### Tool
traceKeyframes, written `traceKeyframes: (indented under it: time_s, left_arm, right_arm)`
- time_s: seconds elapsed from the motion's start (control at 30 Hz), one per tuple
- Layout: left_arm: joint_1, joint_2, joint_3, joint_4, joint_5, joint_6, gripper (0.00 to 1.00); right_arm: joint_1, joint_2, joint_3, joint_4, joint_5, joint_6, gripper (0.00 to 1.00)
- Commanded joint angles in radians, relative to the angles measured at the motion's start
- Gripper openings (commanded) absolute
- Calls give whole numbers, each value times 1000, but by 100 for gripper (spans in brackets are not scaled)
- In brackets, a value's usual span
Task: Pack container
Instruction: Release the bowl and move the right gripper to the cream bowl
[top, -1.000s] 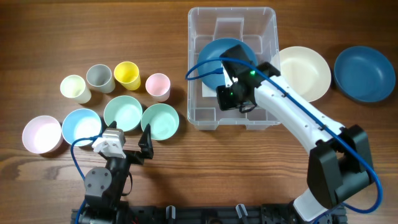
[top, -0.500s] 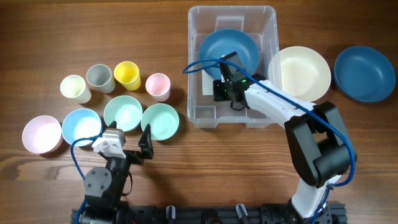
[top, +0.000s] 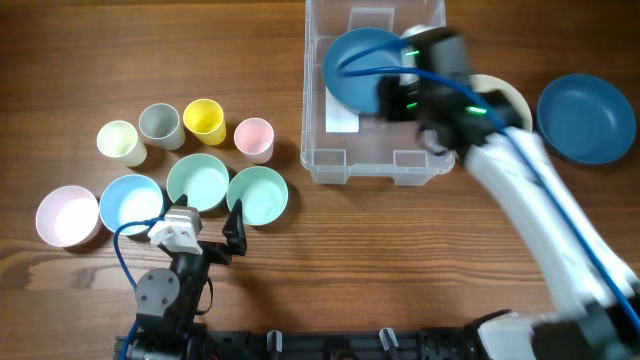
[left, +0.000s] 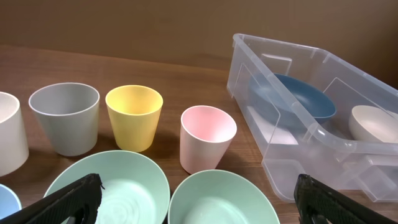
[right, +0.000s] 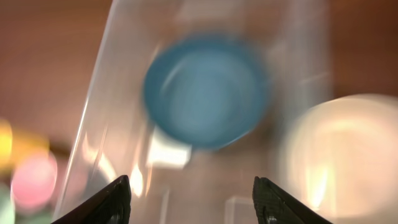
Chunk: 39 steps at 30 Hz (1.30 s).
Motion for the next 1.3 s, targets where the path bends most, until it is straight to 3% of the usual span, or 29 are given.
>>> traceKeyframes:
  time_s: [0.0, 0.13, 0.23, 0.47, 0.6, 0.63, 0.7, 0.73, 0.83, 0.97, 1.17, 1.27]
  left_arm:
    - [-3, -5, -5, 2, 16, 16, 100]
    - [-3, -5, -5, 2, 16, 16, 100]
    - [-3, -5, -5, 2, 16, 16, 100]
    - [-3, -5, -5, 2, 16, 16, 100]
    - [-3, -5, -5, 2, 16, 16, 100]
    - [-3, -5, -5, 2, 16, 16, 100]
    - [-3, -5, -5, 2, 16, 16, 100]
    - [-3, -5, -5, 2, 16, 16, 100]
    - [-3, -5, -5, 2, 16, 16, 100]
    - [-3, -5, -5, 2, 16, 16, 100]
    - [-3, -5, -5, 2, 16, 16, 100]
    - [-3, -5, -5, 2, 16, 16, 100]
  right_arm:
    - [-259, -79, 17, -16, 99, 101, 69]
    - [-692, 23, 14, -37, -16, 229, 74]
    - [-904, 188, 14, -31, -215, 248, 73]
    - [-1064, 529, 14, -62, -293, 245, 76]
    - [-1088, 591, 14, -37, -293, 196, 75]
    - [-1088, 591, 14, -34, -292, 193, 73]
    - [-1088, 591, 14, -31, -293, 194, 56]
    - [-1088, 591, 14, -31, -293, 194, 43]
    - [-1088, 584, 14, -35, -293, 167, 34]
    - [-1088, 539, 14, -56, -292, 167, 5]
    - [-1082, 245, 15, -60, -320, 195, 4]
    - [-1032, 34, 15, -42, -455, 232, 4]
